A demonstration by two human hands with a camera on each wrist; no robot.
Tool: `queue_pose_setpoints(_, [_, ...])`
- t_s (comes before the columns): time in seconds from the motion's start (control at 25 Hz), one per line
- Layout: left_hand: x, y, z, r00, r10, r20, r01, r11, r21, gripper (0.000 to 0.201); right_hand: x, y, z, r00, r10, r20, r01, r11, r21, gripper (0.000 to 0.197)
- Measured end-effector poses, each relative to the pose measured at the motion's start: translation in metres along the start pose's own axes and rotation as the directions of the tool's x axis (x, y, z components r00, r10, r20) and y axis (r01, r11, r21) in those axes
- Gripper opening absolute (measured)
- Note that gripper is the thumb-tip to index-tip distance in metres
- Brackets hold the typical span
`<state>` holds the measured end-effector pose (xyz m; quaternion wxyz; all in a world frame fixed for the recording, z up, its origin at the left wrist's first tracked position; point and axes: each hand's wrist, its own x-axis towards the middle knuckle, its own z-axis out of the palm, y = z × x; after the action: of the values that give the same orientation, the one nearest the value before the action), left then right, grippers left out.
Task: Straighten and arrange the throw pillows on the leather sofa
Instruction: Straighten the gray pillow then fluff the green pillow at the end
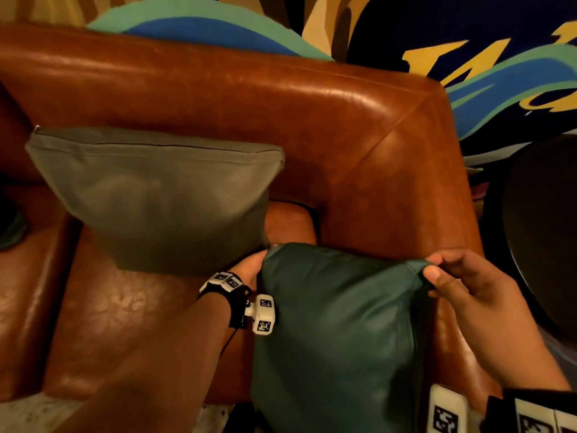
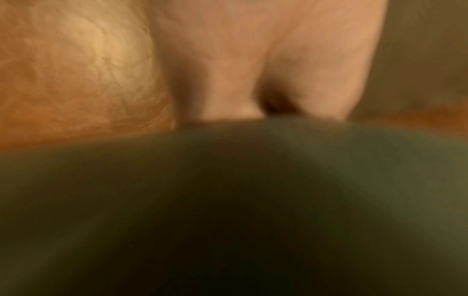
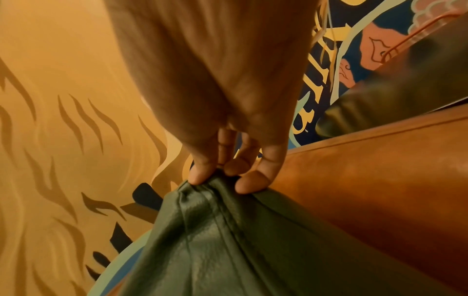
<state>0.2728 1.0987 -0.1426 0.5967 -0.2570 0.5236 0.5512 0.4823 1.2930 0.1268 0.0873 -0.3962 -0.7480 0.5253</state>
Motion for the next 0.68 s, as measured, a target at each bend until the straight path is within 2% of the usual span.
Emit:
queue_pose_setpoints(0.08, [-0.003,-0.001,0.002,0.996,-0.010,0.091,0.009,1.000,0.006,0.052,0.000,0.000,-0.002,1.000,0.001,0.000,-0.001,1.000,-0.011,0.012])
queue_pose_setpoints(0.16, [-0.007,-0.002,0.003,0.993,0.022,0.119,-0.026,0.999,0.032,0.041,0.000,0.001,-0.003,1.000,-0.006,0.019,0.006,1.000,-0.021,0.012])
queue_pose_setpoints(0.24, [-0.008,-0.002,-0.001,0.992,0.097,0.081,-0.105,0.990,0.097,0.027,0.000,-0.001,-0.004,0.998,-0.024,0.053,0.026,0.999,-0.047,0.013])
queue_pose_setpoints(0.32, [-0.002,-0.001,-0.004,0.984,0.176,0.018,-0.177,0.972,0.155,0.022,-0.002,-0.001,-0.006,0.997,-0.044,0.058,0.049,0.995,-0.088,0.012])
queue_pose_setpoints(0.48, [0.018,0.001,-0.007,0.958,0.218,-0.185,-0.202,0.974,0.103,0.029,-0.011,0.005,-0.007,0.997,-0.069,-0.018,0.066,0.989,-0.129,0.010])
queue_pose_setpoints(0.56, [0.021,0.001,-0.009,0.947,0.178,-0.267,-0.137,0.977,0.164,0.038,-0.010,0.007,-0.006,0.997,-0.070,0.012,0.071,0.987,-0.144,0.011])
queue_pose_setpoints(0.6, [0.019,0.001,-0.010,0.963,0.116,-0.242,-0.075,0.982,0.172,0.052,-0.009,0.005,-0.006,0.996,-0.080,0.044,0.086,0.985,-0.148,0.012])
queue_pose_setpoints(0.64, [0.012,0.001,-0.008,0.985,0.048,-0.166,-0.022,0.988,0.152,0.063,-0.009,0.003,-0.007,0.992,-0.083,0.090,0.095,0.986,-0.139,0.010])
queue_pose_setpoints(0.68, [0.003,0.002,-0.005,0.996,0.015,-0.082,-0.002,0.988,0.153,0.063,-0.010,0.000,-0.010,0.988,-0.074,0.137,0.091,0.988,-0.124,0.008])
